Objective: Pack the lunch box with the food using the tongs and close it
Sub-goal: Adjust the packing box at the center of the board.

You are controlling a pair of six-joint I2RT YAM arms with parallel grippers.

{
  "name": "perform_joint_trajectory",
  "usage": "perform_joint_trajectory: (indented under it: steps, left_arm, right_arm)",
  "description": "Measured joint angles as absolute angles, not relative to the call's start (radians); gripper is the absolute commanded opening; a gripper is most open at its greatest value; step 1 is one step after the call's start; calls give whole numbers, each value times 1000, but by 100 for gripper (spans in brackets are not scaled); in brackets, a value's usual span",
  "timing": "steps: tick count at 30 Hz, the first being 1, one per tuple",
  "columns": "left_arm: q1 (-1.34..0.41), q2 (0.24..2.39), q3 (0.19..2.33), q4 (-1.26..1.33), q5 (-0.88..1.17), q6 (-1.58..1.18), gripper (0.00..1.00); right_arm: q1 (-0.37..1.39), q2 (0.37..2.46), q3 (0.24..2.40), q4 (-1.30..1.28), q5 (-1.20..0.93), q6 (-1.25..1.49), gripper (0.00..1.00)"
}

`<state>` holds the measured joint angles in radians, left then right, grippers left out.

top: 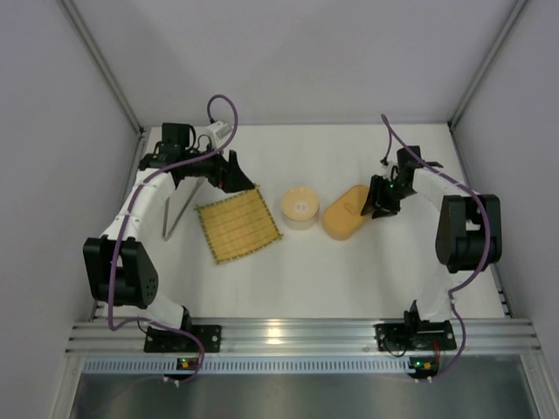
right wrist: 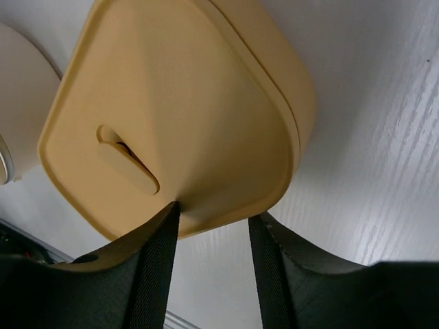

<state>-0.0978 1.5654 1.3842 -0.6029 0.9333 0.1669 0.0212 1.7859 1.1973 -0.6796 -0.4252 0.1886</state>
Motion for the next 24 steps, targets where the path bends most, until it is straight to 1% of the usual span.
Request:
perform_joint_trajectory:
  steps: [4, 10, 18, 22, 24]
  left_arm:
    - [-98, 1566, 1379, -601, 934, 164, 98]
    - [-99, 1611, 1372, -596, 926, 152, 97]
    - [-101, 1665, 1364, -593, 908, 151, 97]
    - [-113, 1675, 1364, -588, 883, 153, 96]
    - [-122, 1687, 1364, -588, 873, 155, 96]
  right_arm:
    - [21, 1850, 1275, -677, -447, 185, 40]
    - [21, 1953, 1413, -680, -465, 165, 41]
    - [33, 2027, 1541, -680, -401, 113, 53]
    - [42, 2052, 1586, -681, -382, 98, 51]
    - [49, 2068, 1612, -680, -379, 87, 47]
